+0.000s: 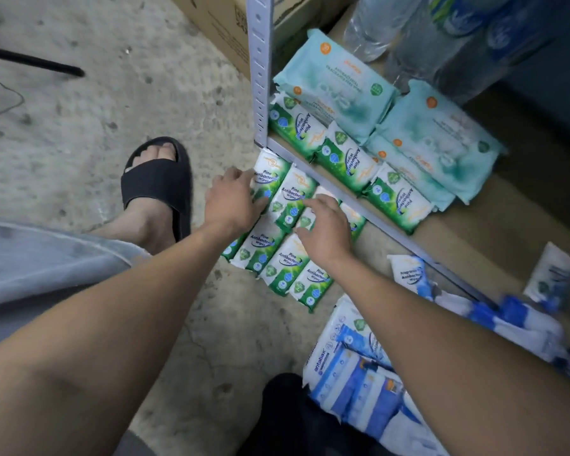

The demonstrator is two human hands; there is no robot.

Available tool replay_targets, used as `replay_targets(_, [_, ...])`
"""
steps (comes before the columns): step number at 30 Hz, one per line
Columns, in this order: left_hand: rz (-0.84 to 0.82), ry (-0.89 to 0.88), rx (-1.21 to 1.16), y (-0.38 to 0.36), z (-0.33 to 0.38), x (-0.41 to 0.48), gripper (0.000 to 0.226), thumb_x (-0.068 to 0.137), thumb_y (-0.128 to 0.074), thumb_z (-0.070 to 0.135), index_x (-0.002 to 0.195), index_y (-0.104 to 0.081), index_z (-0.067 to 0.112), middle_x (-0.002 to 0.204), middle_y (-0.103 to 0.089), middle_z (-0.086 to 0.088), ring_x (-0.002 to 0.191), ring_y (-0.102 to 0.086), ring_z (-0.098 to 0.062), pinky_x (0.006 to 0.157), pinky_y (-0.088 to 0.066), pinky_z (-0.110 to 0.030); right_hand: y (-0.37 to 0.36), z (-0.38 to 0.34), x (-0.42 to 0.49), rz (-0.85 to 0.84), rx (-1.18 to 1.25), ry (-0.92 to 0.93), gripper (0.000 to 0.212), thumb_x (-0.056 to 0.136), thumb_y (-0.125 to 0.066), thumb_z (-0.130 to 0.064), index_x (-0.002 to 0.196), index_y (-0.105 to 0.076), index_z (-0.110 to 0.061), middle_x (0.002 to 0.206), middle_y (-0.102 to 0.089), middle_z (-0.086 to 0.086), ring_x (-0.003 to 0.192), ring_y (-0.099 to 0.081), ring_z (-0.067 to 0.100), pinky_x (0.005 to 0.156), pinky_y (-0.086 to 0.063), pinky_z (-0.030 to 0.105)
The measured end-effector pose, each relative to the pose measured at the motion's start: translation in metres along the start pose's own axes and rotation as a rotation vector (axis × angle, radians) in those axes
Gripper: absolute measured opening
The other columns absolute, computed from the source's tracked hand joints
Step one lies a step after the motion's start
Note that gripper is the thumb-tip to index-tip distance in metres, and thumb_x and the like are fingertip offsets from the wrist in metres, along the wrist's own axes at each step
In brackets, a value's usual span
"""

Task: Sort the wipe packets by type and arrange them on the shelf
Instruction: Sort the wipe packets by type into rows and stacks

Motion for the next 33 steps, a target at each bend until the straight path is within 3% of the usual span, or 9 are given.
replay_targets(3, [0.063,-0.012,0.03,0.0,0.022,-0.032,0.057,0.093,-0.06,0.041,0.144,-0.046,0.017,0.14,-0.047,-0.011,0.123,-0.043,-0.036,0.103,-0.041,-0.048,0.018,0.02,-0.026,0.01,-0.022,-0.018,0.044,0.087,-0.072,-0.016,0.131,-0.061,-0.015,0.139,-0.053,0.002,0.125,-0.051,0.025,0.101,-0.044,0.032])
replay_targets(11, [-0.118,-0.195,0.018,-0.051,0.108,-0.116,0.054,0.094,-0.06,0.04,0.14,-0.051,0.014,0.139,-0.05,-0.012,0.124,-0.048,-0.035,0.097,-0.046,-0.047,0.078,0.095,-0.115,0.069,-0.029,-0.156,0.033,0.083,-0.07,-0.017,0.116,-0.067,-0.018,0.122,-0.064,0.006,0.112,-0.06,0.028,0.093,-0.049,0.034])
replay_targets(17, [-0.24,-0.222,-0.042,-0.091,0.14,-0.173,0.049,0.092,-0.065,0.037,0.136,-0.056,0.017,0.135,-0.053,-0.011,0.119,-0.055,-0.034,0.096,-0.048,-0.043,0.099,0.162,-0.188,0.107,0.011,-0.28,0.041,0.086,-0.069,-0.018,0.126,-0.063,-0.019,0.13,-0.061,0.005,0.116,-0.056,0.028,0.089,-0.046,0.032])
replay_targets(20, [-0.3,-0.264,-0.034,-0.111,0.148,-0.197,0.048,0.094,-0.064,0.035,0.137,-0.055,0.016,0.132,-0.054,-0.01,0.114,-0.057,-0.033,0.091,-0.049,-0.038,0.091,0.191,-0.22,0.083,0.028,-0.318,0.04,0.089,-0.068,-0.018,0.129,-0.062,-0.017,0.131,-0.06,0.005,0.117,-0.055,0.027,0.086,-0.042,0.029])
replay_targets(23, [-0.337,-0.324,-0.024,-0.13,0.157,-0.212,0.044,0.091,-0.066,0.032,0.133,-0.06,0.019,0.13,-0.056,-0.007,0.112,-0.059,-0.032,0.085,-0.049,-0.037,0.076,0.216,-0.256,0.09,0.104,-0.389,0.037,0.09,-0.069,-0.018,0.126,-0.063,-0.014,0.126,-0.062,0.005,0.113,-0.059,0.024,0.091,-0.048,0.032])
replay_targets(27, [-0.424,-0.369,0.06,-0.163,0.159,-0.233,0.052,0.092,-0.066,0.039,0.14,-0.056,0.019,0.14,-0.052,-0.005,0.116,-0.058,-0.028,0.092,-0.048,-0.033,0.036,0.239,-0.306,0.079,0.275,-0.498,0.037,0.089,-0.073,-0.02,0.124,-0.065,-0.013,0.122,-0.067,0.002,0.11,-0.062,0.018,0.092,-0.049,0.028])
replay_targets(30, [-0.42,-0.34,0.069,-0.175,0.155,-0.244,0.059,0.088,-0.073,0.037,0.14,-0.055,0.016,0.141,-0.049,-0.007,0.117,-0.057,-0.028,0.094,-0.046,-0.032,0.001,0.242,-0.335,0.071,0.365,-0.564,0.039,0.085,-0.077,-0.028,0.12,-0.067,-0.013,0.115,-0.07,-0.001,0.105,-0.064,0.015,0.09,-0.05,0.026])
replay_targets(33, [-0.364,-0.202,-0.042,-0.173,0.139,-0.254,0.058,0.084,-0.079,0.031,0.132,-0.053,0.011,0.131,-0.051,-0.006,0.101,-0.059,-0.021,0.083,-0.045,-0.029,-0.012,0.234,-0.343,0.076,0.398,-0.59,0.042,0.085,-0.078,-0.031,0.12,-0.065,-0.014,0.113,-0.067,-0.002,0.104,-0.064,0.018,0.085,-0.05,0.028])
Point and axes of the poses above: each hand's wrist, its own x-axis towards the middle knuckle, its own y-axis out of the back of the hand, z = x × y, the point moved 10 cm from there along x, towards the middle knuckle
